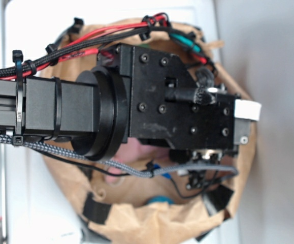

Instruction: Grab the pink bunny.

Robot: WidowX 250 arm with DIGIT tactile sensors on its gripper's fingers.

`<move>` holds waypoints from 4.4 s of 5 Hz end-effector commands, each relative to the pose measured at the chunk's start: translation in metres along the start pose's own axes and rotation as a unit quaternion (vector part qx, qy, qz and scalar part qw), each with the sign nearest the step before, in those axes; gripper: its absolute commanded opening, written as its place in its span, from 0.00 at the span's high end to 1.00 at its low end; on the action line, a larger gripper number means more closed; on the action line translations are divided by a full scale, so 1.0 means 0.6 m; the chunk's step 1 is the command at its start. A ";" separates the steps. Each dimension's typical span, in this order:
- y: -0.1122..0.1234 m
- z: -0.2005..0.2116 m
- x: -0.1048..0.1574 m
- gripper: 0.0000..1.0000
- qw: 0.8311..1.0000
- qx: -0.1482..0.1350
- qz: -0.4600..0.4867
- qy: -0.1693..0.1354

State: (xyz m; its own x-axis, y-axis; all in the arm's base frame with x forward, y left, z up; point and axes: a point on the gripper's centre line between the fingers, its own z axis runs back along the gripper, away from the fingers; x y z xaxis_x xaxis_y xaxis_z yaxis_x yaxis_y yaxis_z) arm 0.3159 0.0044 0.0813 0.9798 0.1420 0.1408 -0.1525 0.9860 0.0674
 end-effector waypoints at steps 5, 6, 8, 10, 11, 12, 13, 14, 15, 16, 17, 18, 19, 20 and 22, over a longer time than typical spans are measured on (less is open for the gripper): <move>0.080 0.093 -0.118 0.00 0.997 -0.014 -0.034 0.067; 0.067 0.061 -0.147 0.00 0.997 -0.026 -0.033 0.060; 0.037 0.008 -0.142 0.00 0.993 -0.107 -0.051 0.008; 0.027 0.066 -0.137 0.00 0.993 -0.110 -0.029 0.036; 0.019 0.080 -0.086 0.00 0.992 -0.114 0.009 0.044; 0.015 0.100 -0.081 0.00 0.991 -0.126 0.027 0.036; -0.006 0.081 -0.087 0.00 0.991 -0.125 0.050 0.023; -0.030 0.047 -0.115 0.00 0.994 -0.100 0.051 0.013; -0.039 0.013 -0.131 0.00 0.995 -0.091 0.045 -0.006; -0.055 -0.021 -0.134 0.00 0.996 -0.077 0.042 -0.029; -0.063 -0.037 -0.138 0.02 0.996 -0.067 0.040 -0.044; -0.062 -0.040 -0.148 1.00 0.996 -0.062 0.038 -0.057; -0.058 -0.031 -0.158 1.00 0.996 -0.062 0.030 -0.055; -0.038 0.021 -0.157 1.00 0.996 -0.082 0.030 -0.036; -0.011 0.098 -0.045 1.00 0.992 -0.124 0.035 -0.008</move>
State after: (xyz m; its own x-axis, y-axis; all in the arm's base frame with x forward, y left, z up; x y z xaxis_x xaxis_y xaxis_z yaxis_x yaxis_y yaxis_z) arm 0.2712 -0.0206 0.1193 0.9763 0.1941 0.0958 -0.1751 0.9684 -0.1778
